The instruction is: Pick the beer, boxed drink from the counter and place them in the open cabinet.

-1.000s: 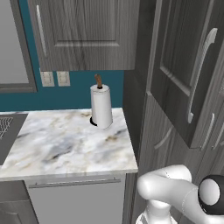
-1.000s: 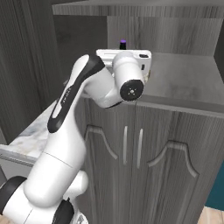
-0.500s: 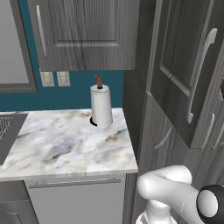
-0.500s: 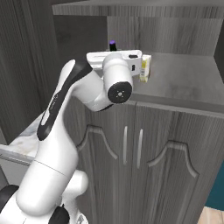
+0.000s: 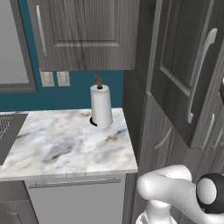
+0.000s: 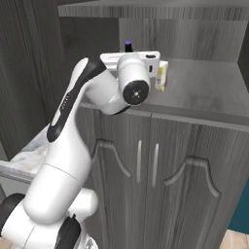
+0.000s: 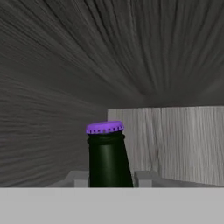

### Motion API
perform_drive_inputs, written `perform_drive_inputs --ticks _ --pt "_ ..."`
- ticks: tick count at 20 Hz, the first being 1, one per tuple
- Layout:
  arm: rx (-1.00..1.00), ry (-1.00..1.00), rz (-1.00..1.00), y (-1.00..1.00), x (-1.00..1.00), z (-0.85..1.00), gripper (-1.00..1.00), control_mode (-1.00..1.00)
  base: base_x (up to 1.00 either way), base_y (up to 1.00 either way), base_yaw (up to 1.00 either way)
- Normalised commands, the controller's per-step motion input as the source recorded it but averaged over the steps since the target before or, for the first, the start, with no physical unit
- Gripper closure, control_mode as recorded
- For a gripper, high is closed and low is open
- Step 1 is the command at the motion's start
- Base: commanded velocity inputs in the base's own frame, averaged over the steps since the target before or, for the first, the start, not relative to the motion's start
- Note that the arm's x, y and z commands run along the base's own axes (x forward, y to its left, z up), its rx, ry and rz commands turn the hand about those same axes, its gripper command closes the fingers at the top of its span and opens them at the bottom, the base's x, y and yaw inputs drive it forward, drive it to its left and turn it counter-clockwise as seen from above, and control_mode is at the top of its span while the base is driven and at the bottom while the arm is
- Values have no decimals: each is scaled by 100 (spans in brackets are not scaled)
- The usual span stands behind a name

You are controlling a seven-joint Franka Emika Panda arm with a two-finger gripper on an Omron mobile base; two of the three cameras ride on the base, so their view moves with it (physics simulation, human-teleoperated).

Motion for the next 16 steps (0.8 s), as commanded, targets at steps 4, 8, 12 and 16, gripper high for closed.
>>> perform_drive_inputs --ticks 4,8,12,16 --pt "0 0 0 -1 18 -8 100 -100 0 0 0" --pt "0 0 0 -1 9 -7 -100 -100 0 0 0" --pt "0 0 0 -1 1 -7 -100 -100 0 0 0" --pt "0 0 0 0 0 -4 -100 -100 0 0 0"
